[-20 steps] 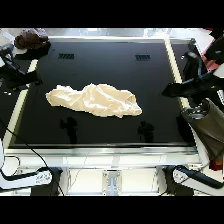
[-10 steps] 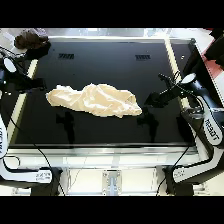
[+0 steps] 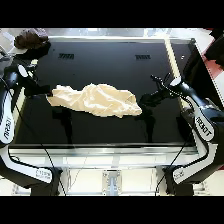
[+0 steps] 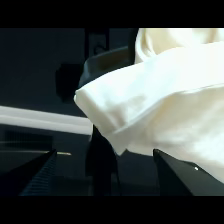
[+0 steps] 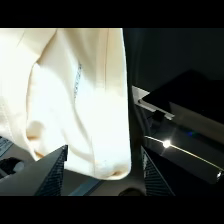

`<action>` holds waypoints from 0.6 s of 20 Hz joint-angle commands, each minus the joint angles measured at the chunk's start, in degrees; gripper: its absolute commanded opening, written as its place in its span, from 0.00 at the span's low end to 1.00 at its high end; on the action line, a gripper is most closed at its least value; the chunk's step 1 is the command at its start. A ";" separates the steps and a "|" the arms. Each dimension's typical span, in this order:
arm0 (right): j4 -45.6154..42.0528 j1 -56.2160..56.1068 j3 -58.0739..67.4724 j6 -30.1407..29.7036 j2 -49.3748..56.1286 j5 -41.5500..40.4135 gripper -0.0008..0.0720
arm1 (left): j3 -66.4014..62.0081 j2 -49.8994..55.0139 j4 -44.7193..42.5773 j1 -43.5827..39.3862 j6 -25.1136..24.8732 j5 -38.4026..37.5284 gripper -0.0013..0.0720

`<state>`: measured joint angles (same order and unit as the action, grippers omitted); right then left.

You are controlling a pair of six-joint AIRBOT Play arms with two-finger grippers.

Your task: Fold the shirts.

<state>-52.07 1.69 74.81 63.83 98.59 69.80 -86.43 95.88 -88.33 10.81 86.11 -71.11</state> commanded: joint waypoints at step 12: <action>-0.61 -7.48 0.07 2.08 1.62 -0.42 0.22 | 0.02 4.94 4.33 -0.04 0.00 12.41 0.46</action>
<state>-52.75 -4.29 74.81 65.82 100.20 69.38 -86.43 99.79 -86.94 10.81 86.11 -60.82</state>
